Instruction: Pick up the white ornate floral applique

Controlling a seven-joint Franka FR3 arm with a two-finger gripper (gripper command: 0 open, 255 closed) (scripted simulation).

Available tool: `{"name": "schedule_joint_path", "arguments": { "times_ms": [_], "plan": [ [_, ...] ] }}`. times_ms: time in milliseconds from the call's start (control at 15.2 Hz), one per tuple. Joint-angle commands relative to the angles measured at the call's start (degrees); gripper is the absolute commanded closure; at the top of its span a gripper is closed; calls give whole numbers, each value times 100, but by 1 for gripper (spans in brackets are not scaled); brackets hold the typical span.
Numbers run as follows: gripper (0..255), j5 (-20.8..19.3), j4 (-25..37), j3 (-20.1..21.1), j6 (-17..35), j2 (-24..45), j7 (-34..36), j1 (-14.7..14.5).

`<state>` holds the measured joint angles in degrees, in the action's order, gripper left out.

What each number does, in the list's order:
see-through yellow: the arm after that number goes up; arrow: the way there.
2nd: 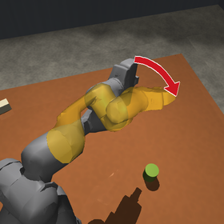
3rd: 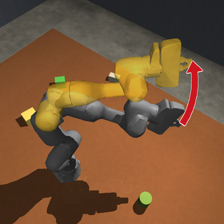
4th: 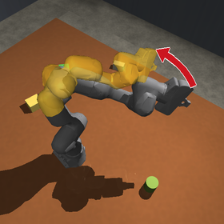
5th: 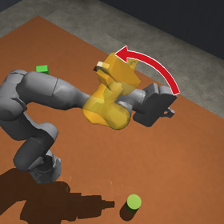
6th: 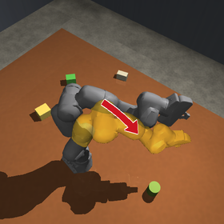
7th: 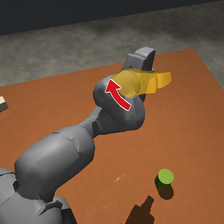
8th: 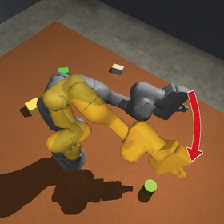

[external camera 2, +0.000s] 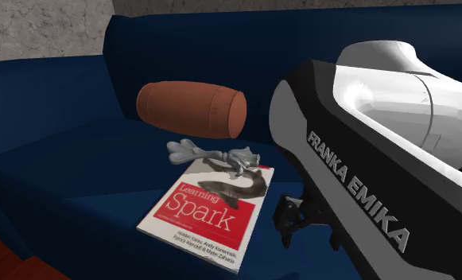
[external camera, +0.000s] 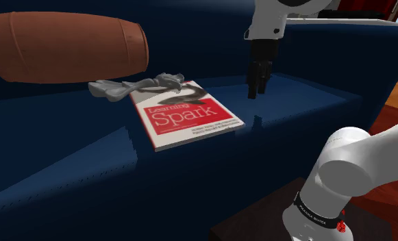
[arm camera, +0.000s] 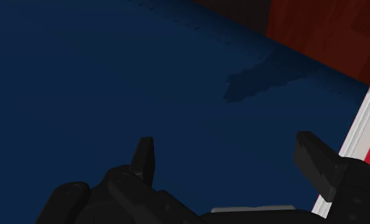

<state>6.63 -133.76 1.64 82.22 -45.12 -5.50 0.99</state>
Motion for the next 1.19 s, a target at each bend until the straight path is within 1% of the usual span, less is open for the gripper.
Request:
{"name": "schedule_joint_path", "arguments": {
  "times_ms": [0, 264, 528, 792, 1122],
  "plan": [
    [0, 0, 0, 0, 0, 0, 0, 0],
    [0, -196, 694, -2, 279, 948, -715, -272],
    [0, -362, 1469, 53, 439, 1840, -1382, -520],
    [0, -518, 2309, 168, 497, 2680, -2005, -742],
    [0, -738, 3440, 388, 446, 3674, -2720, -1002]
  ]
}}
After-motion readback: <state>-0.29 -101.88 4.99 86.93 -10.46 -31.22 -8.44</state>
